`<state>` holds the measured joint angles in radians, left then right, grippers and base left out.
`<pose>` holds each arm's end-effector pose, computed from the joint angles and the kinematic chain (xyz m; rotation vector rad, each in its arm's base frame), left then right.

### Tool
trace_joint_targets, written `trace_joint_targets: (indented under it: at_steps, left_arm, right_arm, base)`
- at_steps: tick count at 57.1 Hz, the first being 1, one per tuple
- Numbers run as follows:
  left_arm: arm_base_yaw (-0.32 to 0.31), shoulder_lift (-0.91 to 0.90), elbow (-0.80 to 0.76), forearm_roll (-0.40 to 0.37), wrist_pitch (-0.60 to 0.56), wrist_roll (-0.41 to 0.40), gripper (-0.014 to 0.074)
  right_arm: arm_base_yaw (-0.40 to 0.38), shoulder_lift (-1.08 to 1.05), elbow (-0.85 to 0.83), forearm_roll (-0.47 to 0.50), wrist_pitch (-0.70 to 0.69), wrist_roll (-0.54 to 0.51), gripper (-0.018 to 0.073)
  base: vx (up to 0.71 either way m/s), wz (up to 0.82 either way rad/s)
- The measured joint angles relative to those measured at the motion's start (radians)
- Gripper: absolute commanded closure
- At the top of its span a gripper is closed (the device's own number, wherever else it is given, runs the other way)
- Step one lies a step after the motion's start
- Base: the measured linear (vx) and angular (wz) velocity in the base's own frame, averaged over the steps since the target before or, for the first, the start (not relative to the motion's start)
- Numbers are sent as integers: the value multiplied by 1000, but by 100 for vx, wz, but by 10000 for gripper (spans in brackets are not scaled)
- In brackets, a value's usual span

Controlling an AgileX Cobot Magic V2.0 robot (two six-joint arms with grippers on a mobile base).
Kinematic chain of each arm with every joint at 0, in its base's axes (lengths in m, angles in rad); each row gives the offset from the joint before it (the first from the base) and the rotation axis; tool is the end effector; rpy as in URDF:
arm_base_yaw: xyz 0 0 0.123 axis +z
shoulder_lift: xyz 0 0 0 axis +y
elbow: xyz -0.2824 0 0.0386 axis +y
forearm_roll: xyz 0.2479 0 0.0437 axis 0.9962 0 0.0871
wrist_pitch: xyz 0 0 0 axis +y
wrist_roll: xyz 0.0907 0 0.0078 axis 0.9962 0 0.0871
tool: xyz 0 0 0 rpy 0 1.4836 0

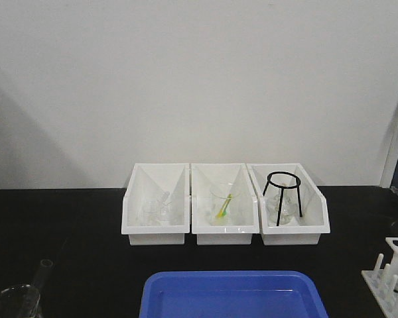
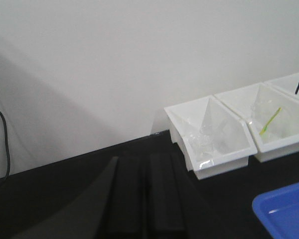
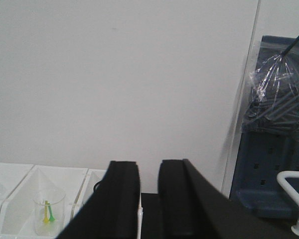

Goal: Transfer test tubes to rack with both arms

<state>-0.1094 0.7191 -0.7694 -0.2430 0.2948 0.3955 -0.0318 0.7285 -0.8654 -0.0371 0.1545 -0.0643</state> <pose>0.1465 -0.0225 0.3806 0.2844 1.6959 -0.0208 0.1453 -0.0051 0.4231 -0.0473 1.5013 -0.1111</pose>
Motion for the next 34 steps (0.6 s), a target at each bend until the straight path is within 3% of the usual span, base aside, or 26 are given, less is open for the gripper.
trace_joint_targets:
  at_steps: [6,12,24,34]
  left_arm:
    - [0,5,2,0,25,75,92]
    - [0,17,20,0,29,125,22]
    - [-2,70,51,-34,73,155,29]
    - [-44,116,123,-47,43,276,36]
  right_arm:
    - [0,0,0,0,0,0,52]
    - [0,0,0,0,-18,0,-3]
    - [0,0,0,19,-29,16,-9]
    - [0,9,0,20,-29,19,-9]
  base:
    - [0,0]
    - [0,0]
    - [0,0]
    - [0,0]
